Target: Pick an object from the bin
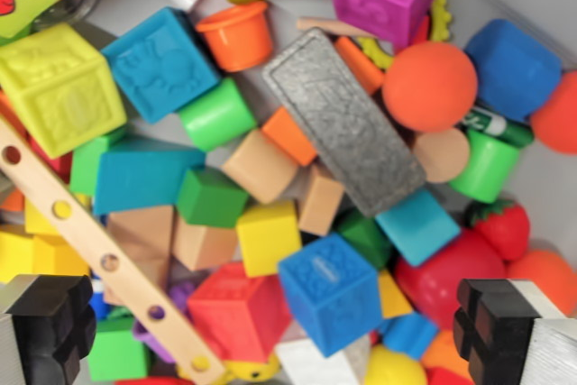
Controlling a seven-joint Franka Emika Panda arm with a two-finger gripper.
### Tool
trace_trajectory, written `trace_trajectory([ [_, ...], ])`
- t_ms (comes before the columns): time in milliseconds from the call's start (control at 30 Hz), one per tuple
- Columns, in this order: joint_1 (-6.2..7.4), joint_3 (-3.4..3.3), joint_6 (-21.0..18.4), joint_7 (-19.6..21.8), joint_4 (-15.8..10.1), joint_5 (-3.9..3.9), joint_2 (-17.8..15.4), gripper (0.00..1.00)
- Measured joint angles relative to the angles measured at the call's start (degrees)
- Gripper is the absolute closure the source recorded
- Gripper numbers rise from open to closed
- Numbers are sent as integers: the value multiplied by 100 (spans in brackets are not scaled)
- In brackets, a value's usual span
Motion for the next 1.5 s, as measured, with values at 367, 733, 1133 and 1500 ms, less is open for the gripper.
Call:
trace_trajectory([
  [367, 70, 135, 199, -506, -8, 0, 210, 0],
  [733, 167, 273, 415, -1080, 13, -10, 473, 0],
  [1133, 292, 388, 614, -1693, 97, -57, 782, 0],
  [1500, 406, 513, 784, -2296, 245, -138, 1132, 0],
])
